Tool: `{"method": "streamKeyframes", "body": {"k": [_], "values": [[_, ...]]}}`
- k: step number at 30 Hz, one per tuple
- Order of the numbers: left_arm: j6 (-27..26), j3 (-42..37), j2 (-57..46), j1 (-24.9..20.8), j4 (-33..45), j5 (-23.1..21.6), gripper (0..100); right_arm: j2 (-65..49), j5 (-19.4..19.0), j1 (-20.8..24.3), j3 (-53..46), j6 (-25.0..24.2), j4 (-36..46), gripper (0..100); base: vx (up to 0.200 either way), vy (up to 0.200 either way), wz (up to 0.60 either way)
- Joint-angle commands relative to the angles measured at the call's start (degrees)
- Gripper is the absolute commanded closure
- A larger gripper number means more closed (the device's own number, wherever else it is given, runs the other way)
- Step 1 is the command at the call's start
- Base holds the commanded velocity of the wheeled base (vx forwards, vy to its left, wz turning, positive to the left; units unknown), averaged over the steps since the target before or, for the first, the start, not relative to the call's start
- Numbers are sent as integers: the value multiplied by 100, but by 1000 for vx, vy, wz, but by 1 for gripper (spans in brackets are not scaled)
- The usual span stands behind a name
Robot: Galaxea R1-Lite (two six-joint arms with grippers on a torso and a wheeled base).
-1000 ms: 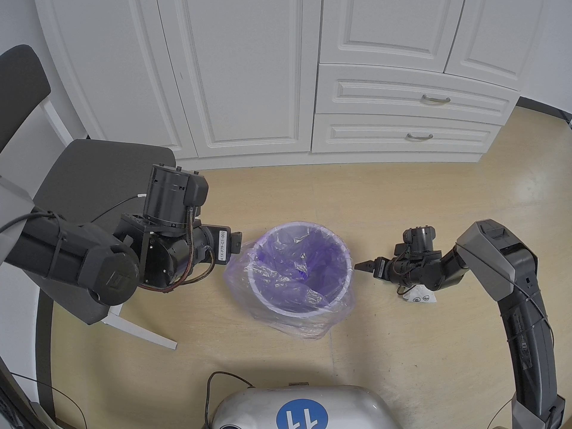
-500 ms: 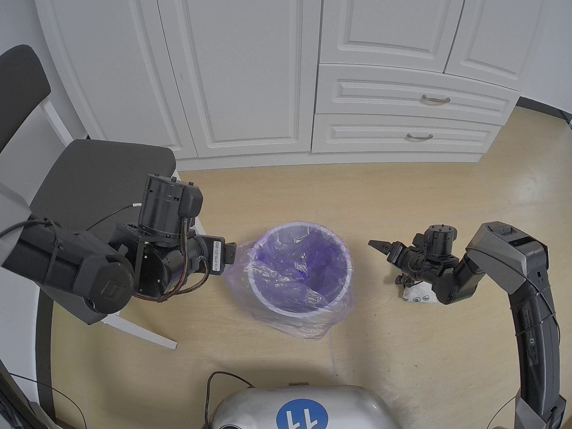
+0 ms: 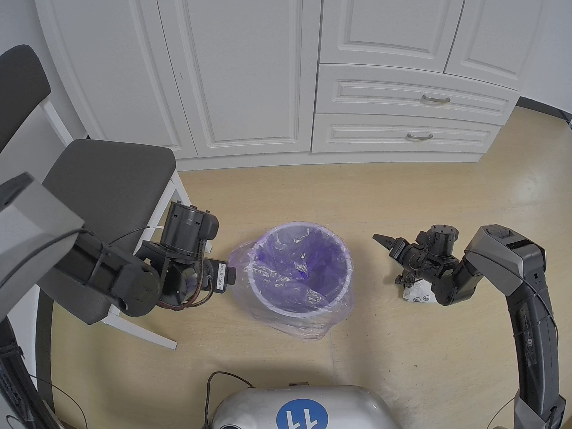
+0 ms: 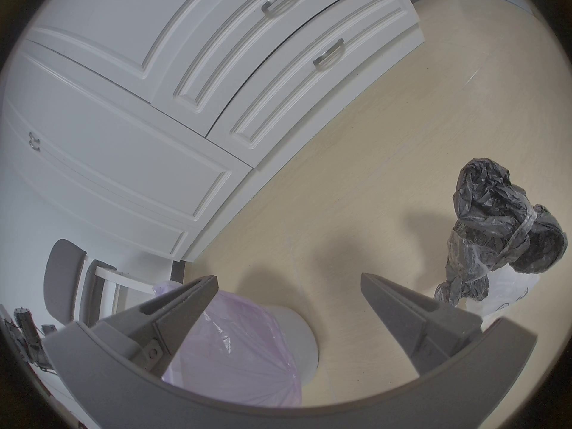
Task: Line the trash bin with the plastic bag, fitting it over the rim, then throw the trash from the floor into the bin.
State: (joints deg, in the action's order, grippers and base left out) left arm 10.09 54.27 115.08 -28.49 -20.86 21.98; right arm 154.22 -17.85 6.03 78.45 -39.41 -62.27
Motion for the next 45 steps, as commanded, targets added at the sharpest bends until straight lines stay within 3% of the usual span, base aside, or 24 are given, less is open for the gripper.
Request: {"method": "streamKeyframes", "body": {"k": [1,12,24,40,45], "values": [[1,294,709,28,-103,8,0,38,1,3,4,-5,-13,0,0,0,0],[45,866,1315,256,-164,17,0,46,1,-32,13,-5,-31,0,0,0,0],[-245,1305,929,159,38,8,0,126,18,-15,66,30,-84,0,0,0,0],[-280,3019,1509,-122,1928,34,0,196,18,-15,66,92,-110,0,0,0,0],[-210,3740,1693,-201,2657,307,0,205,18,-15,74,100,-110,0,0,0,0]]}}
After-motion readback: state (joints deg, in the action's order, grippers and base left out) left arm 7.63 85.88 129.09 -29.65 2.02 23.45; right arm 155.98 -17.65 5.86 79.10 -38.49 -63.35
